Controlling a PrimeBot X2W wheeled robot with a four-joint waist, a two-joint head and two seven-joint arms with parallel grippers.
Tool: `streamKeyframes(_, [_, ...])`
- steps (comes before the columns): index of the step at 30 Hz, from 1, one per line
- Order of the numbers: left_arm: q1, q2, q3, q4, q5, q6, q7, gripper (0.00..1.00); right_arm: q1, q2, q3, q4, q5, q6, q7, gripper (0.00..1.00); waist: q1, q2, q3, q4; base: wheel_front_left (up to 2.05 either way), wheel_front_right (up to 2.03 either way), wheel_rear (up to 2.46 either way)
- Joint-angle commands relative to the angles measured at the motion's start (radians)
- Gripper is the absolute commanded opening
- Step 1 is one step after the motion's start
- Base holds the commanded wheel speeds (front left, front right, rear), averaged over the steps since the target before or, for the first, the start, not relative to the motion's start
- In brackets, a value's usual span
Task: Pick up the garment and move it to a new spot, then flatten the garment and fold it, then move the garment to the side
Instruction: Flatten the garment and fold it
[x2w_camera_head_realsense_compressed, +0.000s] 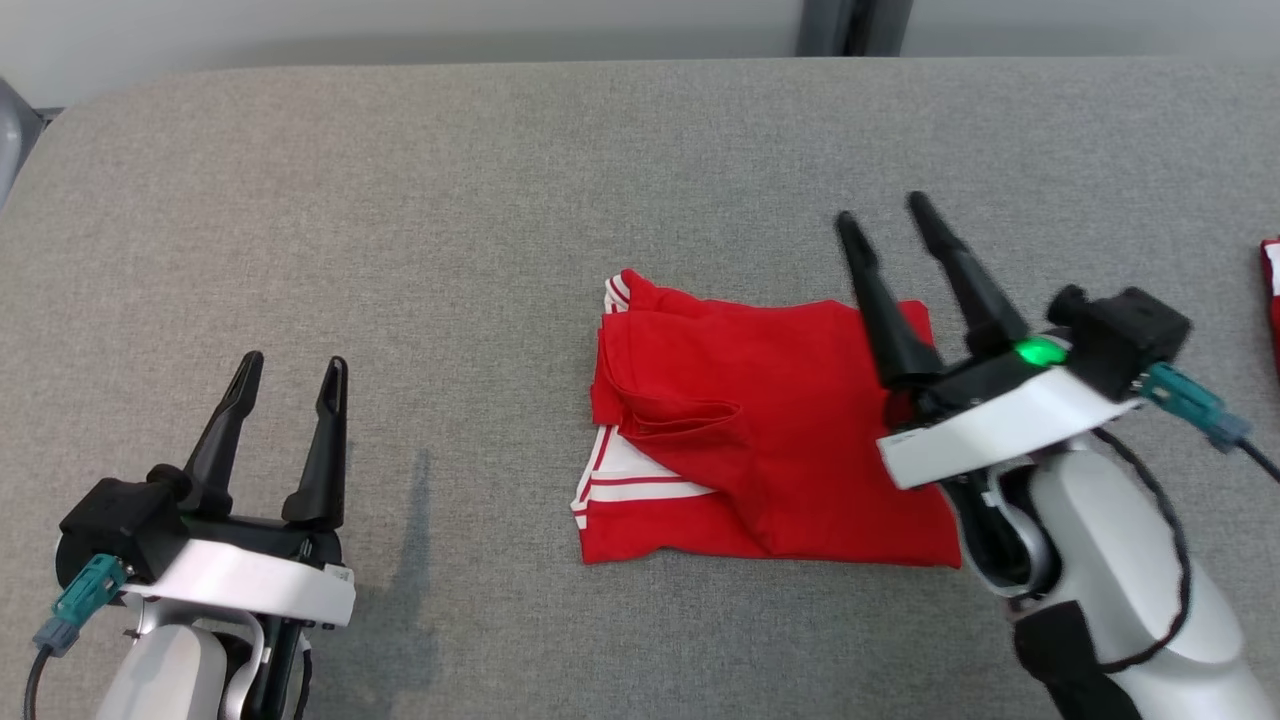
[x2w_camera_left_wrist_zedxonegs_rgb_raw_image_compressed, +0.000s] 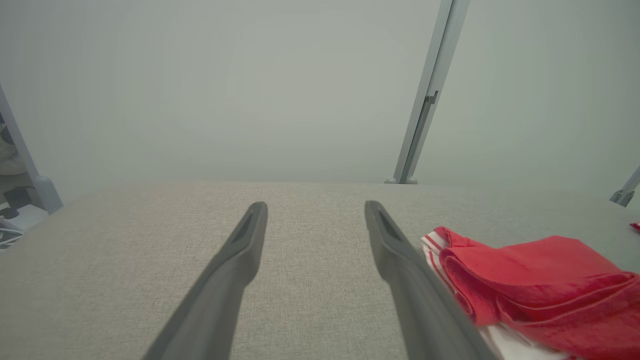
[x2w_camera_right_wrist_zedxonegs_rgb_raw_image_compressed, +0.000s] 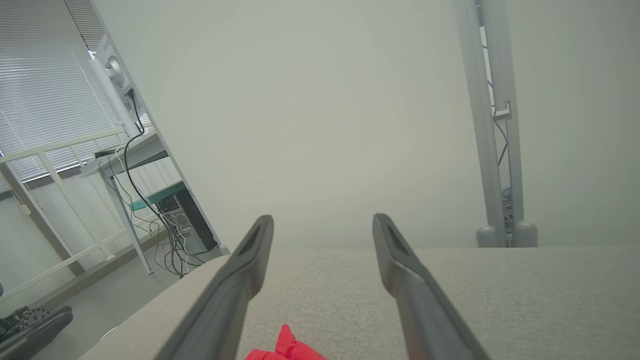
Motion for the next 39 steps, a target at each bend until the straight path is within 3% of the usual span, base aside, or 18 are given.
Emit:
streamKeyframes(1, [0.013,0.001,0.006,-0.003,0.009,0.007,-0.004,1.00,0.030,-0.022,-0.046,-0.008,-0.032,0.000,-0.001,1.00,0.0000,0.0000,-0.010,-0.007,0.00,0.00,0.00])
streamKeyframes(10, [0.052,0.006,0.032,-0.016,0.022,0.030,-0.004,1.00,0.248,-0.123,-0.356,-0.061,-0.207,0.000,0.061,1.00,0.0000,0.0000,-0.062,-0.027,0.00,0.00,0.00])
streamKeyframes(15, [0.086,0.013,0.040,-0.027,0.020,0.045,-0.003,1.00,0.358,-0.134,-0.454,-0.109,-0.252,0.000,0.096,1.00,0.0000,0.0000,-0.094,-0.041,0.00,0.00,0.00])
streamKeyframes(22, [0.156,0.022,0.041,-0.062,0.023,0.074,0.025,1.00,0.462,-0.106,-0.487,-0.162,-0.272,0.000,0.141,1.00,0.0000,0.0000,-0.166,-0.058,0.00,0.00,0.00])
streamKeyframes(39, [0.277,0.046,0.035,-0.145,0.028,0.124,0.094,1.00,0.577,-0.094,-0.453,-0.205,-0.246,0.000,0.177,1.00,0.0000,0.0000,-0.303,-0.041,0.00,0.00,0.00])
